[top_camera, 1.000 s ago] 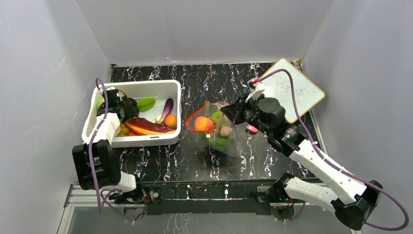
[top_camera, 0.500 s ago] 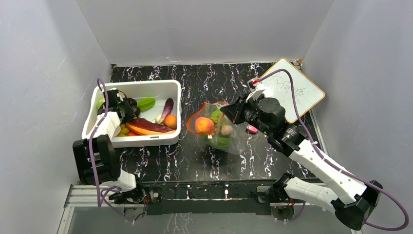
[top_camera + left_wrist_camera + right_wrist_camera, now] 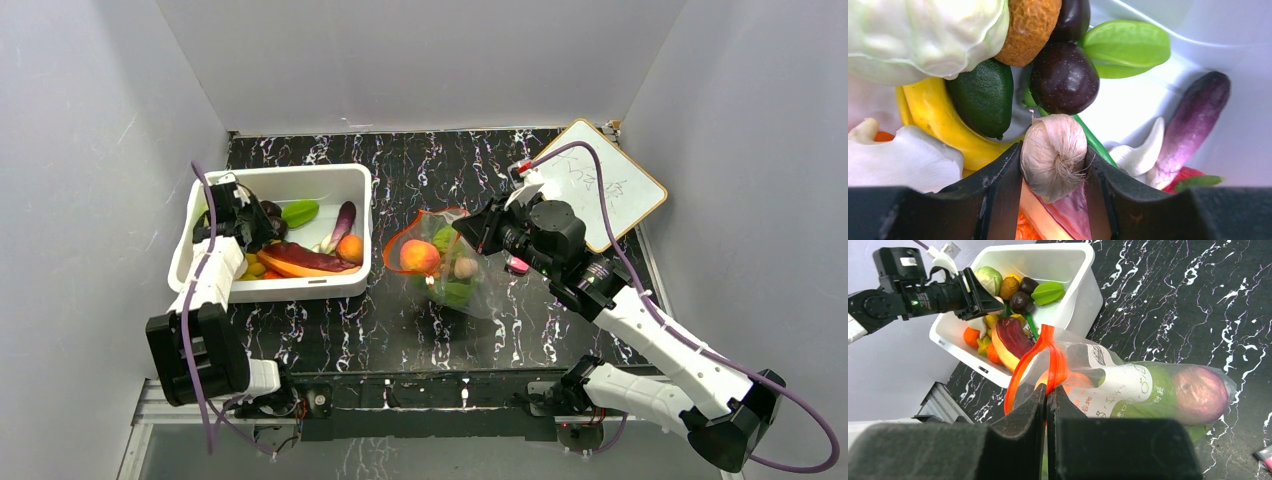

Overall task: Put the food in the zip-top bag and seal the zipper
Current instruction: Pick up the fake vegetable from the bin, then place the fake vegetable in the zipper food storage bag.

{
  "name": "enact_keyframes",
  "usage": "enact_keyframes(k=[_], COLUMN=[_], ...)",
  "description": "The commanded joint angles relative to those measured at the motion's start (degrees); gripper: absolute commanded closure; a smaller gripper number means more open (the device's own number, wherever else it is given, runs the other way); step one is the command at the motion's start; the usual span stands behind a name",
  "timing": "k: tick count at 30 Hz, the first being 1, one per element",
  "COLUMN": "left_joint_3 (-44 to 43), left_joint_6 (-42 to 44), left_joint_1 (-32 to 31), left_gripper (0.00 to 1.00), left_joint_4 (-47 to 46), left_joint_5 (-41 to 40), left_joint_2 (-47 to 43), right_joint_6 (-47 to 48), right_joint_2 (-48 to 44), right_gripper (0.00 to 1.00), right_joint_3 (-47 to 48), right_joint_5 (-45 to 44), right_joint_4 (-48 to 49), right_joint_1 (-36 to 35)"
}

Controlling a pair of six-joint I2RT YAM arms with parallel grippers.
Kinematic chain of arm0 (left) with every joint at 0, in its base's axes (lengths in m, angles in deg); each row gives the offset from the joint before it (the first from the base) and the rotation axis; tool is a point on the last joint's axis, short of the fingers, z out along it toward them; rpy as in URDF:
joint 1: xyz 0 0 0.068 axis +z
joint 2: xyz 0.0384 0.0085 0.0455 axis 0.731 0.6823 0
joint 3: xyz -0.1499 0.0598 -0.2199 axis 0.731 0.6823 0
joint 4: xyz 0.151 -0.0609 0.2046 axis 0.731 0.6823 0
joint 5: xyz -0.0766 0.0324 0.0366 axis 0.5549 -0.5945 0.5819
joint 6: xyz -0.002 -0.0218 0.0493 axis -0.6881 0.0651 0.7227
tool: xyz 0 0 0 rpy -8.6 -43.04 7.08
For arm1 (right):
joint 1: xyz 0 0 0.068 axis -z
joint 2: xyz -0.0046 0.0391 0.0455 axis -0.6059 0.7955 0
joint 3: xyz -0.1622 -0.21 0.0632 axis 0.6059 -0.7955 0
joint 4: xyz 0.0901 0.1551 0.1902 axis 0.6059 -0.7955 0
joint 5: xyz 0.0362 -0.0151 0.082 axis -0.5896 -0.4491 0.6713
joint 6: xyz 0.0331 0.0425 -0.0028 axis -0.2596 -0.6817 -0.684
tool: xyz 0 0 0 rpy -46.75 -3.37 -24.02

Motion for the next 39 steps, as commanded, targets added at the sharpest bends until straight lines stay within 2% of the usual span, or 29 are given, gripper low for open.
enact_keyframes(k=[1,4,9,18,23,30,39], left_joint_3=[-3.14,-4.22,-4.97,-7.30,-8.13,-12.98,-11.65], left_joint_6=[-0.55,-0.89,0.41,1.70,1.93,3.56,-4.85], left_joint_1=[0.12,0.12,0.02,-3.46,-8.32,-16.61,-21.78], left_gripper=[0.78,0.78,0.78,0.78,0.78,0.78,0.78], left_joint_4=[3.09,4.08,4.42,4.87,4.21,7.86,-1.94], left_joint_5=[3.00,5.71,15.07,31.46,37.17,41.97,55.94], left_joint_2=[-5.23,-7.02,-9.49,-8.30,-7.98,-7.04,-11.07], right_joint_6=[0.10,-0.33,-0.99,-1.77,-1.77,-3.12,-3.71], right_joint_2=[-0.29,0.56,1.63,3.47,4.88,7.14,9.40], right_gripper=[1.00,1.00,1.00,1.00,1.00,1.00,1.00], right_joint_3=[1.08,1.34,1.35,0.88,1.57,2.13,3.73], right_joint_5=[0.61,1.14,1.31,1.72,1.94,1.32,1.95], right_joint_4=[6.01,6.20,6.71,8.63,9.23,11.16,12.24], right_joint_1=[-0.27,-0.26,-0.28,-0.26,-0.25,-0.23,-0.33])
